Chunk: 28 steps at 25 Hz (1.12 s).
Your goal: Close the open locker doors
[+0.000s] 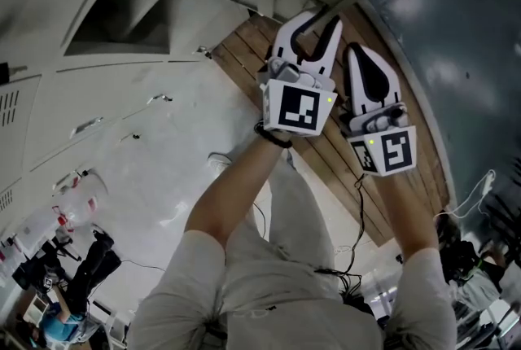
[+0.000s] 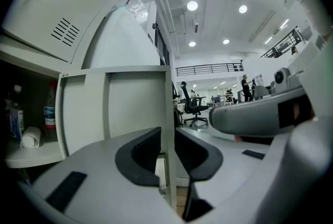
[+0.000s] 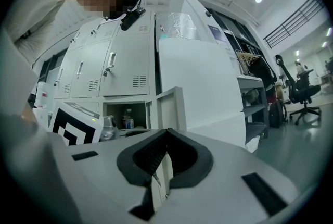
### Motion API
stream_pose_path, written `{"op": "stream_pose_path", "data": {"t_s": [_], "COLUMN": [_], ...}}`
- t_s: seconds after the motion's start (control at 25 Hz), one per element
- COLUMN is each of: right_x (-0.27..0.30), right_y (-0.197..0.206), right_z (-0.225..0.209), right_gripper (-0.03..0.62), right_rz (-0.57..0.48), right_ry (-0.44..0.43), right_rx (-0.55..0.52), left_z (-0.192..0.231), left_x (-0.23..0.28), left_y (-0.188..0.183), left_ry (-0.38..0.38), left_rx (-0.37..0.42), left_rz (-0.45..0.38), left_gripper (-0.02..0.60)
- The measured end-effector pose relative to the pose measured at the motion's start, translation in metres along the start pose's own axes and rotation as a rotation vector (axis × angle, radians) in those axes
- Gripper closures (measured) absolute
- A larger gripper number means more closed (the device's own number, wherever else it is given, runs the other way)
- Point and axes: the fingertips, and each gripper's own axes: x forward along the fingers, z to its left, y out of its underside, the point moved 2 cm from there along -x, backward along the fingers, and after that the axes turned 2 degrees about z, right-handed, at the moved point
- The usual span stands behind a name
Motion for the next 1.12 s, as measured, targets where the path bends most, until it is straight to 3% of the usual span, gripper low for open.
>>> {"op": "stream_pose_path", "data": {"t_s": [0.2,0.32,0.44,0.56,0.68,0.8,0.96,1.12], "right_x": [-0.008,-0.017,-0.022,-0.02,-0.013,0.001,0.018,0.046], "right_y": [0.008,0.011,0.017,0.028,0.038,0.041,0.057,0.075], "right_z": [-0.012,-0.02,-0.024,-0.023,-0.002,0.038,0.092,0.145], "right_gripper": [0.583,0.583,0.583,0.583,0.563,0.511,0.457,0.434], "right_rz": [0.015,0.03,0.045,0.069,0.101,0.103,0.137,0.151], "right_ry": [0.015,0.031,0.033,0.007,-0.107,-0.24,-0.411,-0.541], "right_rx": [-0.001,-0.001,-0.002,0.013,0.011,-0.019,-0.085,-0.12], "left_z": [-0.008,-0.01,-0.004,-0.004,-0.005,0.003,0.036,0.076], "left_x": [0.014,0.025,0.026,0.013,-0.026,-0.086,-0.153,-0.193], "left_y": [-0.007,-0.004,-0.004,-0.008,-0.005,0.014,0.03,0.034], "left_ry": [0.016,-0.013,-0.049,-0.005,0.117,0.223,0.232,0.243], "left_rx": [-0.001,-0.016,-0.013,-0.003,0.034,0.024,-0.089,-0.078], "left_rz": [-0.006,0.029,0.029,-0.012,-0.025,0.026,0.039,0.006], "left_gripper": [0.507,0.48,0.53,0.537,0.537,0.534,0.529,0.522]}}
